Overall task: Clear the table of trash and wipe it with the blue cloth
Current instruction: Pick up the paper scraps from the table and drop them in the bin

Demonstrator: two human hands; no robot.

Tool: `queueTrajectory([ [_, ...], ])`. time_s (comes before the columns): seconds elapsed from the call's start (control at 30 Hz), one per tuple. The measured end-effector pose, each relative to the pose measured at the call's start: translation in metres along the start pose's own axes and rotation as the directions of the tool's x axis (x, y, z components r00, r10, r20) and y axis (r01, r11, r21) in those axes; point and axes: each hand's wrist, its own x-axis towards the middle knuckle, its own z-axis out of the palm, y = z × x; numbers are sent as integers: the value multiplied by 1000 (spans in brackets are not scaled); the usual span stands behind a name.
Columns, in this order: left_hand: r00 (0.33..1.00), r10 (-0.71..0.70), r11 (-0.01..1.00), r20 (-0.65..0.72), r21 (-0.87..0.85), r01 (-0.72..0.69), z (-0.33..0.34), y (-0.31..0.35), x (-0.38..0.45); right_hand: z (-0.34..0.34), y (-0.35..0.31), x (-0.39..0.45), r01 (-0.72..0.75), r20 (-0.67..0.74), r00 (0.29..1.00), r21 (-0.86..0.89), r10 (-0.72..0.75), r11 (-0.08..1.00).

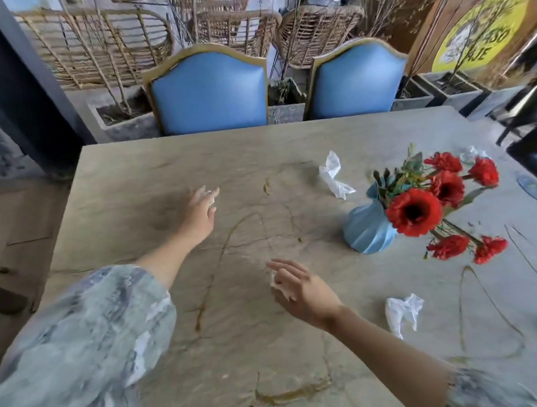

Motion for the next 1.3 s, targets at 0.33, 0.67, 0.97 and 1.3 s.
queueTrajectory([
  [0.33,980,48,999,-194,-15,-52,-7,38,-41,-45,-12,-60,-244,-161,954,72,253,967],
  [0.67,972,234,911,24,-356,-211,33,179,-164,-97,-17,-158,-558,-264,811,-82,522,826],
  [0.97,977,157,957,148,-267,-113,101,297,-215,-162,19,-246,-739,-331,658,-110,676,665],
  [1.3,991,130,990,36,-66,-127,176,349,-220,-244,123,-345,-892,-449,405,-5,796,451],
])
